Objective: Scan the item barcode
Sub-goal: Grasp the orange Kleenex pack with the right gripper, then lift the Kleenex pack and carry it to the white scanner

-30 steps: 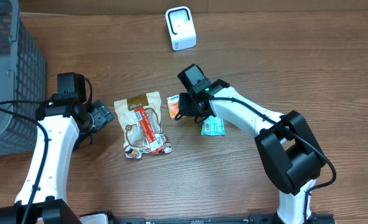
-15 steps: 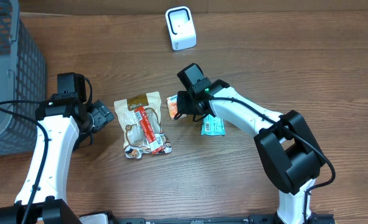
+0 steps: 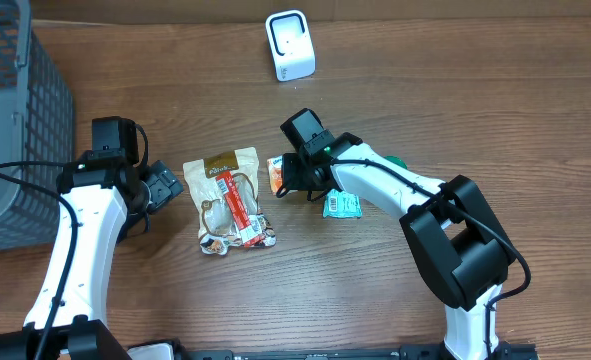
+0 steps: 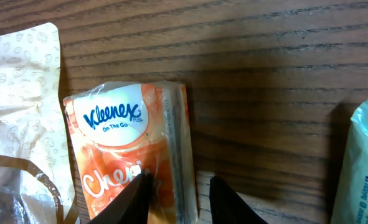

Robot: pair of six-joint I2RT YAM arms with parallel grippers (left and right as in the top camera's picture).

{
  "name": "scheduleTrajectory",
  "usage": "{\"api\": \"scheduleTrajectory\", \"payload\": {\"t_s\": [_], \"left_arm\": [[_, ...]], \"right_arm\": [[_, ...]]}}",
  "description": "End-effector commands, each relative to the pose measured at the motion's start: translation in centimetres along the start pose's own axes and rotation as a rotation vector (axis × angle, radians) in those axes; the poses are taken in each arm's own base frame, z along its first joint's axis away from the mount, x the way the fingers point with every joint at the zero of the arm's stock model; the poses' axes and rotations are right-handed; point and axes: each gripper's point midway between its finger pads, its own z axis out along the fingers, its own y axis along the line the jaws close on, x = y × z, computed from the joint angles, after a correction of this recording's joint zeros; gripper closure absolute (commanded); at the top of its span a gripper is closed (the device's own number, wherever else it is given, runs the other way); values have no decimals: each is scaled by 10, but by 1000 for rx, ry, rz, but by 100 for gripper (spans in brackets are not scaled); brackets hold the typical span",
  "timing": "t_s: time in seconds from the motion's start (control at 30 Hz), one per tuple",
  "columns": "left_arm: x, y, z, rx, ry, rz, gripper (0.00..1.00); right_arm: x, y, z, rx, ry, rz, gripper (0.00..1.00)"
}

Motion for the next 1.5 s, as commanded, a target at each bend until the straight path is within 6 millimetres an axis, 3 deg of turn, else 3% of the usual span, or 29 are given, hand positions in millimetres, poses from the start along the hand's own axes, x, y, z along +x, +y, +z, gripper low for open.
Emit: {"api": "scheduleTrajectory", "payload": {"t_s": [0.0,0.33,0.6,0.73,0.87,1.03,1.3,1.37,1.47], "left_arm": [[0,3,1,-13,-5,11,0],[0,3,1,-13,-5,11,0],[0,3,1,-13,-5,11,0],[0,3,1,-13,-5,11,0],[0,3,1,-13,-5,11,0],[0,3,1,-13,-5,11,0],[0,3,1,-13,-5,11,0],[0,3,1,-13,-5,11,0],[0,3,1,-13,-5,11,0]], "right_arm": [[13,-6,10,19,37,-1,69],[15,-7,10,23,46,0,93],[17,0,8,-20,69,-27,96],[4,-1,-3,-17,62,-67,96],[-25,-3,-37,45,5,-82,96],[-57,5,-89,111,-82,-219,97],[-113,32,-210,101,-247,-299,97],[-126,32,-243,91,-302,-310,97],[-136,23,-273,93,-347,-289,96]]}}
